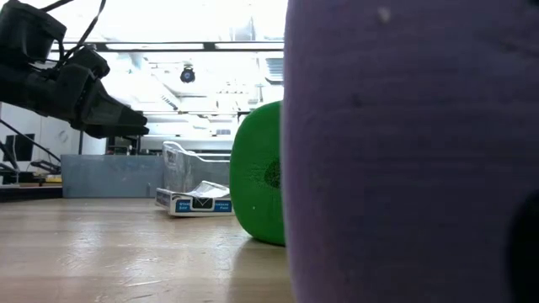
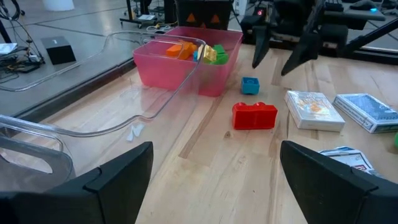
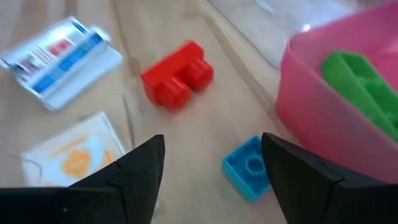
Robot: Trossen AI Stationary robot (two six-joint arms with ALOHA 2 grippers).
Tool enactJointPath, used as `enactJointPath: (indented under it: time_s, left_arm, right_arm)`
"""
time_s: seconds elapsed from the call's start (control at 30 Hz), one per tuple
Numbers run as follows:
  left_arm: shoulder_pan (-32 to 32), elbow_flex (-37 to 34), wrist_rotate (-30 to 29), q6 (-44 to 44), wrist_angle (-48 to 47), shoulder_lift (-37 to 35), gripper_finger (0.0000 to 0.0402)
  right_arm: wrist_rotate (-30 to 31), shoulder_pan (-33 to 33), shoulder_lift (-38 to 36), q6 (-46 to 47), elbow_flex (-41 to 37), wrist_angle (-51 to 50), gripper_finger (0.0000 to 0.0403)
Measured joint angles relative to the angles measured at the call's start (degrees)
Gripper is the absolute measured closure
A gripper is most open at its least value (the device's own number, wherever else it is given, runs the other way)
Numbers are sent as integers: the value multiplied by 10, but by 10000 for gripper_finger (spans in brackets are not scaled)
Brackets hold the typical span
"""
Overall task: Pick & Place Toys
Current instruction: Put the blue game piece into the pink bin
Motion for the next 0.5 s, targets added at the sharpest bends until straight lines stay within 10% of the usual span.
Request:
enactJointPath:
  time_s: [0.5]
  left_arm:
    - [0, 0, 0, 0, 0, 0, 51]
  right_arm:
    - [36, 0, 100, 14, 93, -97, 53]
